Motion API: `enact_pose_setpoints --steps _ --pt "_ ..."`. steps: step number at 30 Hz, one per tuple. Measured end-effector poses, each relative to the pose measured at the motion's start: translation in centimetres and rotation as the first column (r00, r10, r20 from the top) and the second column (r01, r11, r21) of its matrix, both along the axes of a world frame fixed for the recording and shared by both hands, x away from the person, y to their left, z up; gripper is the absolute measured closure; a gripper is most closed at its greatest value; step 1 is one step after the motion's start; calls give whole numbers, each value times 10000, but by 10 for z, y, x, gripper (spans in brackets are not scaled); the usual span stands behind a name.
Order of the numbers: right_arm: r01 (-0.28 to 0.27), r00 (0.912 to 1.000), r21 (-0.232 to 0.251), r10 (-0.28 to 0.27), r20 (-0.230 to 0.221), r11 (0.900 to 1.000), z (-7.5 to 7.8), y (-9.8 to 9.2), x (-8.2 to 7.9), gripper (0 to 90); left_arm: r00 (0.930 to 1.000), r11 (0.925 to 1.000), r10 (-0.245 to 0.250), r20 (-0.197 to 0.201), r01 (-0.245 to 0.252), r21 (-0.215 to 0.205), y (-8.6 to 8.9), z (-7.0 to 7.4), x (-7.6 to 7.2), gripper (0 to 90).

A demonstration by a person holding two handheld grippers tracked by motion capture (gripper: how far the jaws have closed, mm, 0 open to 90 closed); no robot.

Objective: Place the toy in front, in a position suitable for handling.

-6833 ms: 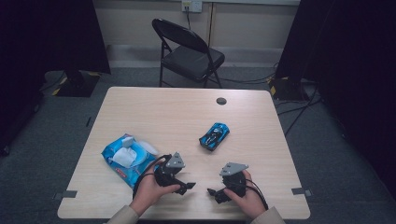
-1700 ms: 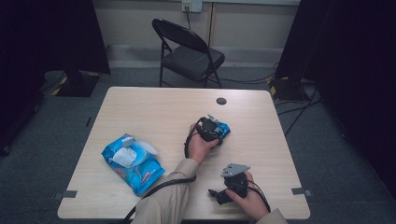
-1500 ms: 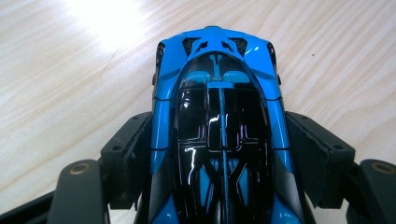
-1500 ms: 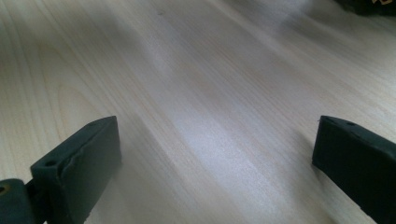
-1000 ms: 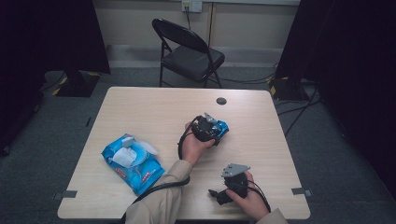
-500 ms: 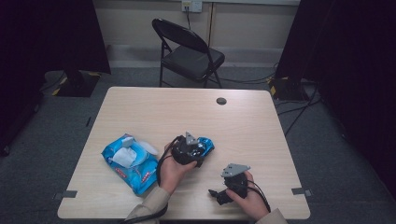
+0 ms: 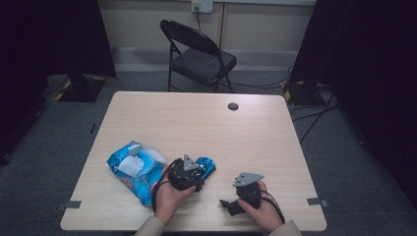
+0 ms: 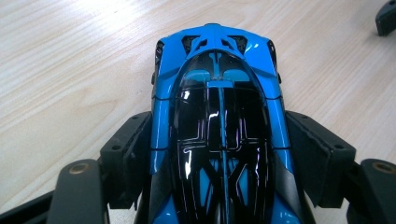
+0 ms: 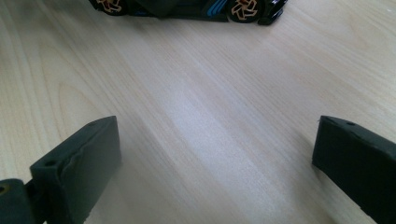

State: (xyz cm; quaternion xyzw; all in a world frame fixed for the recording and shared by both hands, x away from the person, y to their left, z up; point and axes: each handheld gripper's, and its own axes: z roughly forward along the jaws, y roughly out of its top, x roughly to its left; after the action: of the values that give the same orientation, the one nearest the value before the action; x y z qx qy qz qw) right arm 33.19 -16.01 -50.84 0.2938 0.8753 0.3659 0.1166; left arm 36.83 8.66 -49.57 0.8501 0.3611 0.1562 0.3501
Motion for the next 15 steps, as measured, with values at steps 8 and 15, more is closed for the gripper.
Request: enact_pose_setpoints --steps 8,15 --pt "-3 10000 0 3 2 10000 0 0 0 6 9998 10000 -71 -210 71 -11 2 1 0 275" --pt "-2 10000 2 2 0 10000 0 0 0 6 9993 9999 -161 -328 160 -41 1 10 -2 195"
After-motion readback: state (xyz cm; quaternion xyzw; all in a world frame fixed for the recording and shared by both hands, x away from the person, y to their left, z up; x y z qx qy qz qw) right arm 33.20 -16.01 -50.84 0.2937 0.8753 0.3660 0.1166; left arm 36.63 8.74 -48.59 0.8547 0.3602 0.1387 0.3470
